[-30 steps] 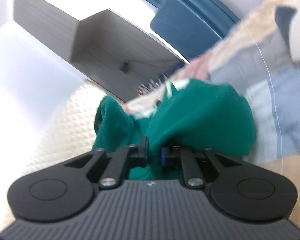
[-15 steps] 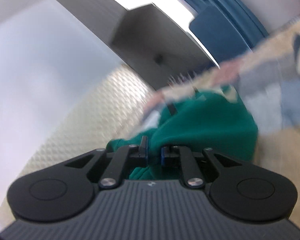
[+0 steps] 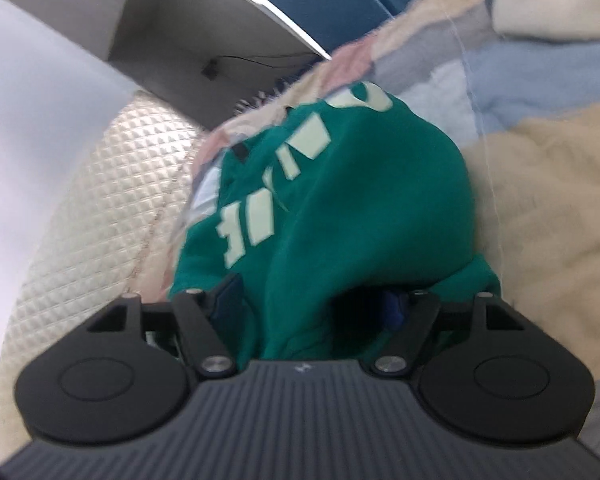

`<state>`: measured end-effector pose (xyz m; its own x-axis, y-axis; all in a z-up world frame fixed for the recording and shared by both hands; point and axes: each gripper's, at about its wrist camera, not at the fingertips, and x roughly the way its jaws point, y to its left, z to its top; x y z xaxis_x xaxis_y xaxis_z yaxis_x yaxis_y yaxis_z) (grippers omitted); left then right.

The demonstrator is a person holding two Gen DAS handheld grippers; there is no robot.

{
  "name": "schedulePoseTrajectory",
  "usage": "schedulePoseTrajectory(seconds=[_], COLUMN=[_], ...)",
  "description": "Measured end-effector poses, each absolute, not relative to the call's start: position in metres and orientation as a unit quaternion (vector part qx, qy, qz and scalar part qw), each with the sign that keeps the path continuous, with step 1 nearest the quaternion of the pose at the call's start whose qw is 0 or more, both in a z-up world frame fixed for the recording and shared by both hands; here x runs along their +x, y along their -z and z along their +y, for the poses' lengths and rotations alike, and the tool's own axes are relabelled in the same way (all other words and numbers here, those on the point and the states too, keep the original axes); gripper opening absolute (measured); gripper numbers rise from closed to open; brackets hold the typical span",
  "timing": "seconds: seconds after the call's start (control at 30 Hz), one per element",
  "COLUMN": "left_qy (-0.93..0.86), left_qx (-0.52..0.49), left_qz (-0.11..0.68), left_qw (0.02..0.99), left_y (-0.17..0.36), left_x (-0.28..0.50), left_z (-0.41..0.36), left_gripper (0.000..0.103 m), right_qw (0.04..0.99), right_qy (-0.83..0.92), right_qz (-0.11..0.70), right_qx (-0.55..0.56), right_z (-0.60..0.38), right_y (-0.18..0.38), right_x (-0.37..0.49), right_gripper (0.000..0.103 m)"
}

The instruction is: Fold large clothes

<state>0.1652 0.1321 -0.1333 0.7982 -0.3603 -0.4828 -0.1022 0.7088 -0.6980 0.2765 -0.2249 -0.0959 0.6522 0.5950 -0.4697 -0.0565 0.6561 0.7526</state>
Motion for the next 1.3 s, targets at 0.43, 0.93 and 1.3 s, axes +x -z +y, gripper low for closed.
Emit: schedulePoseTrajectory(seconds=[0.43, 0.93, 1.3], left_qy=[0.098, 0.135, 0.157], left_qx=[-0.295, -0.347, -0.37], left_qz=[0.347, 0.218, 0.092], left_qw=[0.885, 0.902, 0.911], left_y=[0.162, 0.126, 0.047], left_x=[0.235, 0.205, 0.123], left_z=[0.102, 0.129, 0.147], left_gripper=[0.062, 0.008, 0.008], right_qw=[0.831, 0.866, 0.871], right_qy=[-0.148, -0.275, -0.344], right_qz=[0.401, 0.257, 0.137], right_qx=[0.357, 0.33, 0.321], right_z=[-0.211, -0.212, -0.223], right_y=[0.135, 0.08, -0.009], right_x=[0.326, 0.288, 0.226], right_gripper=[0.072, 0.01, 0.011])
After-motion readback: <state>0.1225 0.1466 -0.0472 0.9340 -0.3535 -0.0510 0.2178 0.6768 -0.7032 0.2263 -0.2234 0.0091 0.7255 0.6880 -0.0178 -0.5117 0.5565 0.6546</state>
